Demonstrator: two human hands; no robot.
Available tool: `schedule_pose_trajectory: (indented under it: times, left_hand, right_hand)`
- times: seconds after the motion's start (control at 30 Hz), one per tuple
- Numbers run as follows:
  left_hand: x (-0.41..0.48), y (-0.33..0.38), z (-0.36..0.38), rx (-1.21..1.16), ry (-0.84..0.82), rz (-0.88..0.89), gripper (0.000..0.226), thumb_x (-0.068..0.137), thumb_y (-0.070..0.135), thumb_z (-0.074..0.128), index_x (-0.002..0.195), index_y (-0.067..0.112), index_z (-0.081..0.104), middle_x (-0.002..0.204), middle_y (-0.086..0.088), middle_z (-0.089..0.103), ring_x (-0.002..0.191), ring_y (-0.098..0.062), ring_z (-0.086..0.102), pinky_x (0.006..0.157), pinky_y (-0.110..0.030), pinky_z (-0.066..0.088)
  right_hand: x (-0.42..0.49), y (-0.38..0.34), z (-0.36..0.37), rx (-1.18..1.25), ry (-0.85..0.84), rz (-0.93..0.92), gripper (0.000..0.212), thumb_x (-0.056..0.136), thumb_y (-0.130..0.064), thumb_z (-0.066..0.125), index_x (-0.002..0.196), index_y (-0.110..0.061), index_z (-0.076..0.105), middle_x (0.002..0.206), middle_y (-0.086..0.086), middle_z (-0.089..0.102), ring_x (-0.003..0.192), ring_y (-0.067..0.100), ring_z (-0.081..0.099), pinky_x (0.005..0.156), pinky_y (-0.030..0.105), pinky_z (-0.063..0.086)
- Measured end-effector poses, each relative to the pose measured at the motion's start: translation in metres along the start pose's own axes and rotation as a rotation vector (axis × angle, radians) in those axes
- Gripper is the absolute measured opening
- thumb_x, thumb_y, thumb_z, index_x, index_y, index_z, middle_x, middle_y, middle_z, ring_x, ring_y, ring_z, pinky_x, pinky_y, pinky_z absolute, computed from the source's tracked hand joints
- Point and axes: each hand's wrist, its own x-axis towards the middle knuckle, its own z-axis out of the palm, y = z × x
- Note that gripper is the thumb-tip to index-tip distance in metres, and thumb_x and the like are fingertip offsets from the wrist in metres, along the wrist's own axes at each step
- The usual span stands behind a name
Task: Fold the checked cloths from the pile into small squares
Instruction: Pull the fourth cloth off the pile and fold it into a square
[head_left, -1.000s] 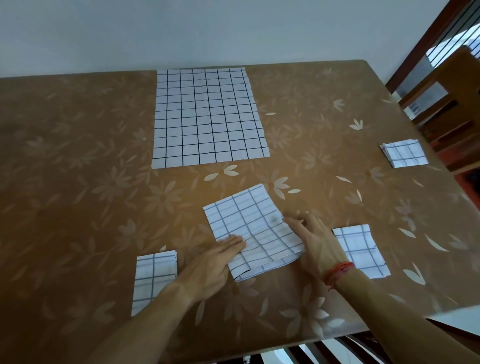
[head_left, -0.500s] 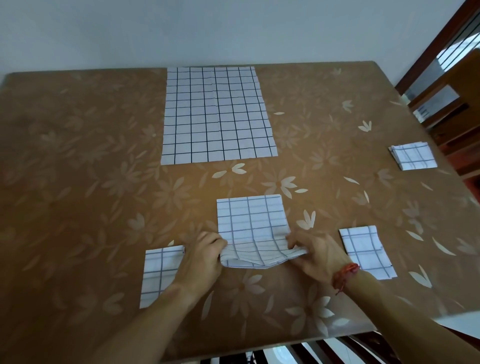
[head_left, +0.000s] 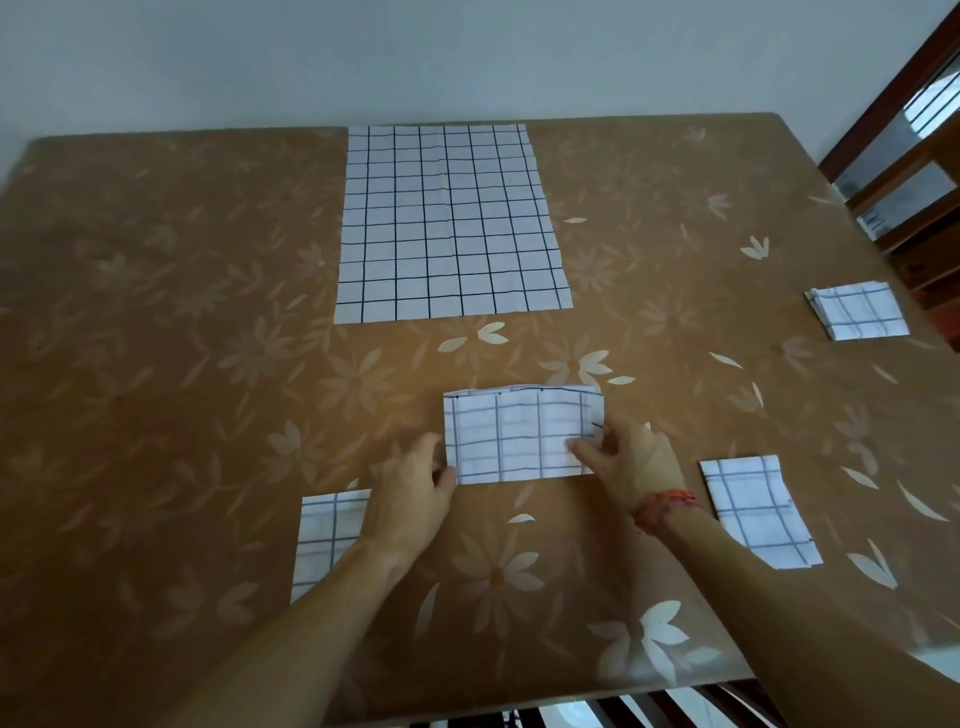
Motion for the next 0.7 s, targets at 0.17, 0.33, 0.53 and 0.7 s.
schedule_pose_trajectory:
  times: [0.17,0.33,0.53,0.7]
  left_hand:
    - [0.005,0.0,0.0,0.055,-0.006,0.05,0.04,0.093,0.022,0.06,0.13,0.026,0.045,0.112,0.004,0.06,0.104,-0.017,0.054,0.09,-0.039,0.052]
    - [0.013,-0.012,-0.002,0.349,0.002,0.338,0.048,0.093,0.014,0.055,0.139,0.006,0.044,0.137,-0.009,0.049,0.125,-0.025,0.046,0.104,-0.04,0.043]
    - [0.025,-0.018,0.0,0.5,-0.217,0.361,0.062,0.097,0.035,0.004,0.153,0.01,0.001,0.161,-0.002,-0.009,0.148,-0.015,-0.01,0.121,-0.035,0.002]
    - [0.034,-0.024,0.006,0.525,-0.26,0.398,0.071,0.091,0.041,-0.004,0.153,0.007,0.001,0.16,-0.004,-0.008,0.147,-0.016,-0.013,0.118,-0.031,-0.004]
  right_hand:
    - [0.014,-0.004,0.012,-0.01,0.031,-0.01,0.054,0.083,-0.041,0.066,0.132,-0.03,0.045,0.107,-0.001,0.062,0.094,0.025,0.061,0.081,0.04,0.053]
    - [0.016,-0.006,0.021,-0.19,0.174,-0.161,0.06,0.084,-0.044,0.06,0.135,-0.023,0.038,0.122,0.007,0.047,0.103,0.029,0.052,0.081,0.045,0.051]
    - [0.013,-0.032,0.047,-0.333,0.06,-0.388,0.061,0.092,-0.044,0.038,0.145,-0.016,0.03,0.148,0.01,0.034,0.134,0.031,0.036,0.104,0.046,0.041]
    - [0.012,-0.056,0.084,-0.369,-0.083,-0.554,0.059,0.097,-0.033,0.026,0.146,0.0,0.031,0.154,0.018,0.027,0.144,0.032,0.024,0.115,0.044,0.029]
